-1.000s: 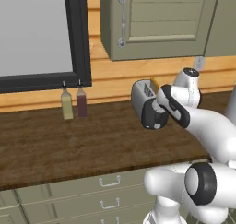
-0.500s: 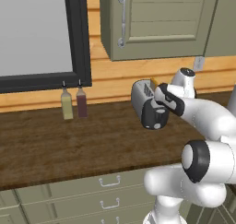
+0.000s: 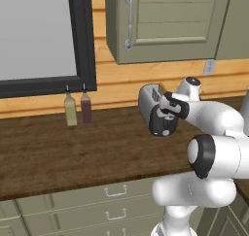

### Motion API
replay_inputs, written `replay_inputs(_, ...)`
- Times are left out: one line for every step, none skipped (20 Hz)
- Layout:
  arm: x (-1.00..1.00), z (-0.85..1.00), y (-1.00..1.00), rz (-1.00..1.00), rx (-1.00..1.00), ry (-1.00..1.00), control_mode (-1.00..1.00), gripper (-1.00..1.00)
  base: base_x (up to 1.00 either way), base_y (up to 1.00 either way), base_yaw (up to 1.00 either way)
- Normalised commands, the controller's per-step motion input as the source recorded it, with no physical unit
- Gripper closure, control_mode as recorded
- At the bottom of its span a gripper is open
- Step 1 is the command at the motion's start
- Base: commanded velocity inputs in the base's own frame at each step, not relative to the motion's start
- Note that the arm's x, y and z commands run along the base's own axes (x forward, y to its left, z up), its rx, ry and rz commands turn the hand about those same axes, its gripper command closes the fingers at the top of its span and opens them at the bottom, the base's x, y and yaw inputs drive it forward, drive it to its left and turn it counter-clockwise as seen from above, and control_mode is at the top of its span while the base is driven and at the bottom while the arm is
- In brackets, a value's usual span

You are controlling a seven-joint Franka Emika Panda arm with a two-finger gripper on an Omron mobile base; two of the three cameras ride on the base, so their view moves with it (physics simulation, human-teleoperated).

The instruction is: Start the toaster. Once the lever pops up, take the bread to the plate on the dining counter.

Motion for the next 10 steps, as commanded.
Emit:
replay_inputs(0.25,-0.14,0.01,-0.01,0.00,0.00,-1.00,1.00,0.00,0.00,0.00)
replay_inputs(0.26,-0.14,0.00,0.00,0.00,0.00,-1.00,1.00,0.00,0.00,0.00)
replay_inputs(0.25,-0.12,0.00,0.00,0.00,0.00,-1.00,1.00,0.00,0.00,0.00)
replay_inputs(0.24,-0.12,0.00,0.00,0.00,0.00,-1.00,1.00,0.00,0.00,0.00)
replay_inputs(0.24,-0.12,0.01,0.00,0.00,0.00,-1.00,1.00,0.00,0.00,0.00)
replay_inputs(0.23,-0.11,0.02,0.00,0.00,0.00,-1.00,1.00,0.00,0.00,0.00)
replay_inputs(0.17,-0.16,0.01,0.00,0.00,0.00,-1.00,1.00,0.00,0.00,0.00)
replay_inputs(0.06,-0.22,0.00,0.00,0.00,0.00,-1.00,1.00,0.00,0.00,0.00)
replay_inputs(0.00,-0.31,0.00,-0.01,0.00,0.00,-1.00,1.00,0.00,0.00,0.00)
replay_inputs(0.00,-0.41,0.00,-0.01,0.00,0.00,-1.00,1.00,0.00,0.00,0.00)
